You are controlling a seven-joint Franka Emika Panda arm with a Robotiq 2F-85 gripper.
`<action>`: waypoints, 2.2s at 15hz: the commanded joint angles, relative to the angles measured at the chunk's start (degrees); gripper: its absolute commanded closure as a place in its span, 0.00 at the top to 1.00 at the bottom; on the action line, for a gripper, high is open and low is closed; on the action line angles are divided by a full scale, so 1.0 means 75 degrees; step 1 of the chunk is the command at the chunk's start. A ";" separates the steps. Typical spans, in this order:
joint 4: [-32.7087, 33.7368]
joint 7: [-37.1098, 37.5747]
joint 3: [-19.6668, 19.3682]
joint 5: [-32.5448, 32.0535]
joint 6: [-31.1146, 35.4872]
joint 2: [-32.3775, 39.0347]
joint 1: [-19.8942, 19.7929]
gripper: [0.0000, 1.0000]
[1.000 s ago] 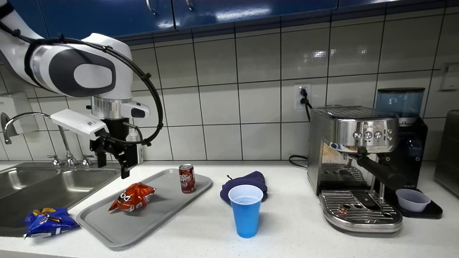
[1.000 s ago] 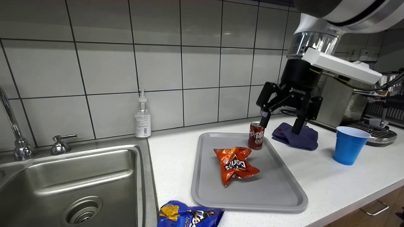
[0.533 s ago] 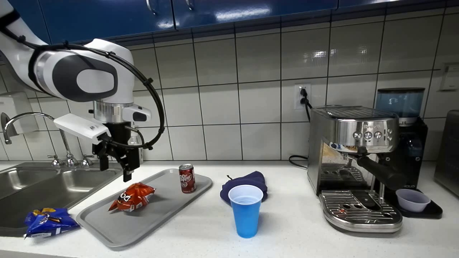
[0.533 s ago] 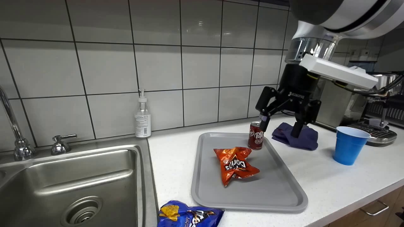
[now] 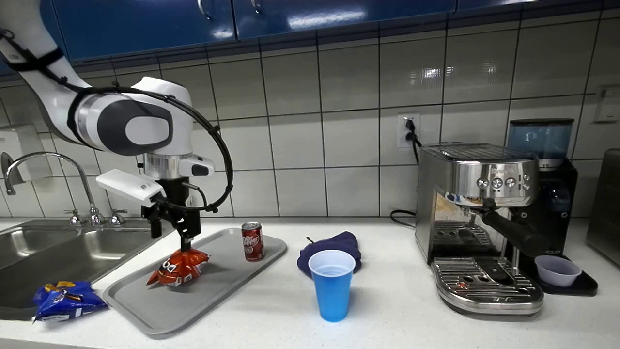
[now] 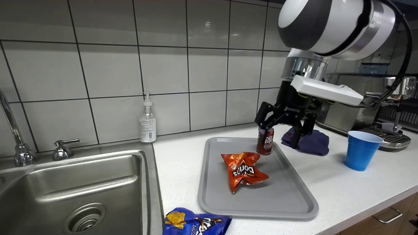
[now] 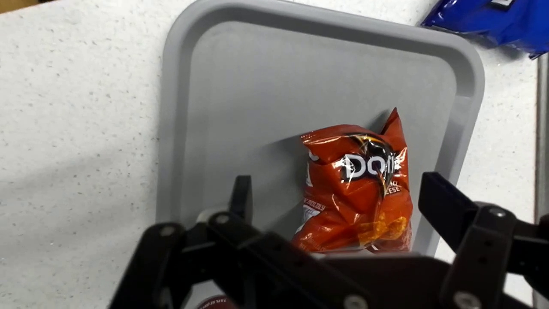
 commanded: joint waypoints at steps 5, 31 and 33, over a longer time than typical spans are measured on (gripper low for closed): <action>0.1030 0.0273 0.0655 0.0189 0.0416 0.1440 -0.0098 1.00; 0.2119 0.1949 0.0654 -0.1108 0.0825 0.2747 0.0032 0.00; 0.2094 0.1951 0.0647 -0.1113 0.0818 0.2713 0.0019 0.00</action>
